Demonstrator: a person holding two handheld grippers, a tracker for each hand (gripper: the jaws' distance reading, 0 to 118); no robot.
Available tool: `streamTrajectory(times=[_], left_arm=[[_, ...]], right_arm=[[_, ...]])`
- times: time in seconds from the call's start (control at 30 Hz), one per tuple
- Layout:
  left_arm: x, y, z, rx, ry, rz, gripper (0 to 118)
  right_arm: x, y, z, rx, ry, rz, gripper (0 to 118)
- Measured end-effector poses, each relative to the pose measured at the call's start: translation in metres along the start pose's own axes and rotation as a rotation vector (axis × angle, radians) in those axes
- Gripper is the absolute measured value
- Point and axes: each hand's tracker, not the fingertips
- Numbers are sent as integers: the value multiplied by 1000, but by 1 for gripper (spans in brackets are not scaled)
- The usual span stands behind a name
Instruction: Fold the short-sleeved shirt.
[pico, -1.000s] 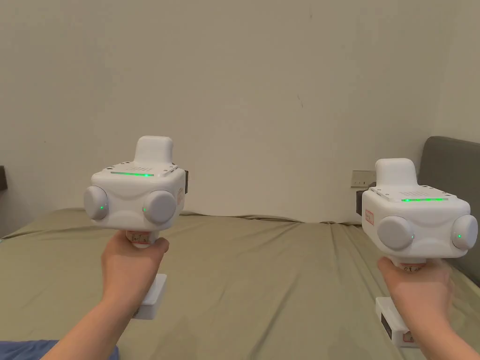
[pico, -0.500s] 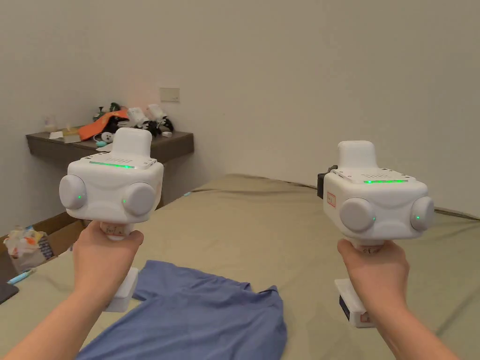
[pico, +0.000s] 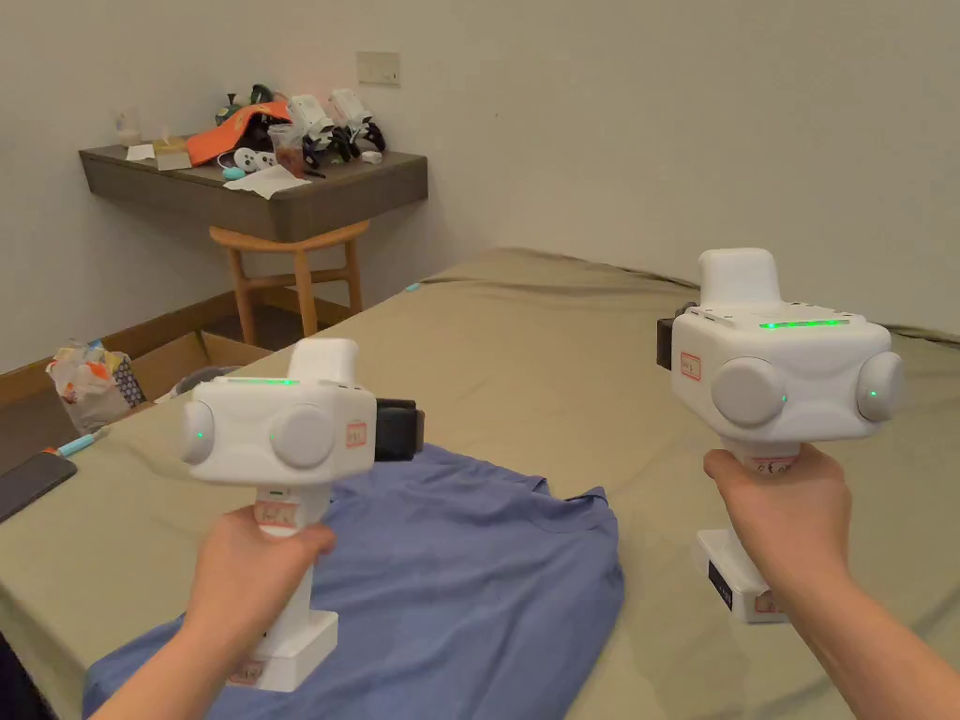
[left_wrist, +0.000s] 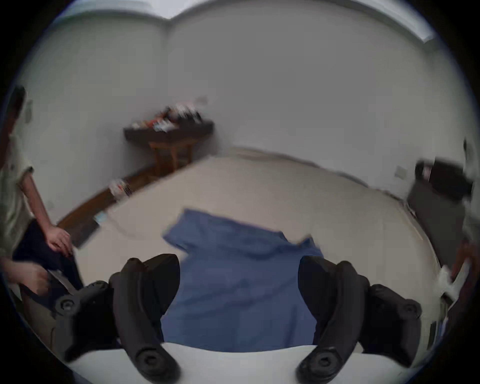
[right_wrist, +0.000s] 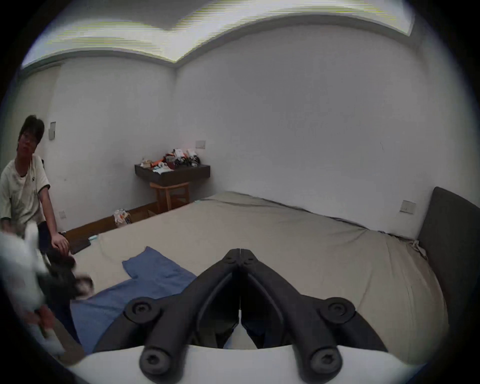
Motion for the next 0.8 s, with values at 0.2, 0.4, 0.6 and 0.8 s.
streamTrajectory(times=[0.2,0.4,0.6,0.8], left_arm=[[84,-88,-129,-268,-115,-82,103],[131,-128,-200,-382,-79,-240,103],[99,-123,-182,-229,-27,-217,5],[88,-108,-177,-246,-84,-143,5]], right_arm=[[53,-42,-44,-121,-61,21,3],[97,-83,-77,-205,-79,-18,3],[119,-117,-88,-255,-65,-40,3],[142,-133,-68,-263,-71,-89,3]])
